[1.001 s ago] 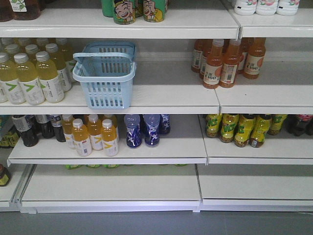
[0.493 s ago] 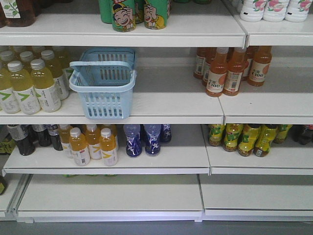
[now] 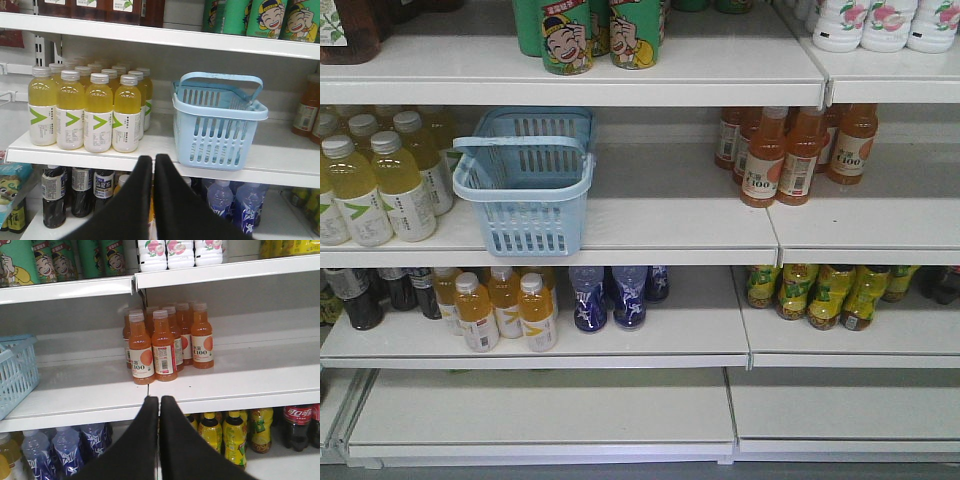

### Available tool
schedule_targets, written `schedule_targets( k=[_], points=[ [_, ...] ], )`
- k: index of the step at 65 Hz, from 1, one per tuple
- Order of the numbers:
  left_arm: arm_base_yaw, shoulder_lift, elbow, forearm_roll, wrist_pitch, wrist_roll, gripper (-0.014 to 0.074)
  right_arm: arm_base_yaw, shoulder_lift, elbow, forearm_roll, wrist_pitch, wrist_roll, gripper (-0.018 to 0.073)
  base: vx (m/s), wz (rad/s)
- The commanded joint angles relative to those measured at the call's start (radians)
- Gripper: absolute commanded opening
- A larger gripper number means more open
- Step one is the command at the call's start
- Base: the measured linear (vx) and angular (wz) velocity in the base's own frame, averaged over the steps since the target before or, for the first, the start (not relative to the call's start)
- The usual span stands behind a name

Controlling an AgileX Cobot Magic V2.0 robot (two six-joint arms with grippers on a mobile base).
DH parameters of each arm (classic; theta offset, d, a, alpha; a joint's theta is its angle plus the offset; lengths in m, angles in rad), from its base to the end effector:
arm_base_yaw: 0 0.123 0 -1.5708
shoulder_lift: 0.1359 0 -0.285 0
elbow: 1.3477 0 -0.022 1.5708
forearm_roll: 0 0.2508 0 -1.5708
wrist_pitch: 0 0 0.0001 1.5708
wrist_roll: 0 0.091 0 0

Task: Place coke in basket with both arms
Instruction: 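Drive the base closer to the light-blue basket on the shelf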

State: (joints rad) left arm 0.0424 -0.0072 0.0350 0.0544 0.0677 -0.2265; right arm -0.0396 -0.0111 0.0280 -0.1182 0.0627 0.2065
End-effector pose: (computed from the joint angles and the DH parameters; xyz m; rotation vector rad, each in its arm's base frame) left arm 0.0573 0.0028 0.1956 -0.1721 1.5705 -0.0987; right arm 0.0568 -0.0029 0.1987 0.1059 1.5593 0.0328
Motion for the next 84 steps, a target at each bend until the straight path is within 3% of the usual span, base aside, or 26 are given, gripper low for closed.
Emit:
schedule_targets(
  k=[1,84],
  points=[
    [0.0,-0.019,-0.033,0.001,-0.073,0.001,-0.0006,-0.005,-0.012,0.007,-0.006,-0.068,-0.005,-0.0005,0.04,-0.01],
    [0.0,-0.019,-0.033,0.001,-0.073,0.001,-0.0006,-0.005,-0.012,0.007,-0.006,-0.068,-0.005,-0.0005,0.02,-0.01]
  ],
)
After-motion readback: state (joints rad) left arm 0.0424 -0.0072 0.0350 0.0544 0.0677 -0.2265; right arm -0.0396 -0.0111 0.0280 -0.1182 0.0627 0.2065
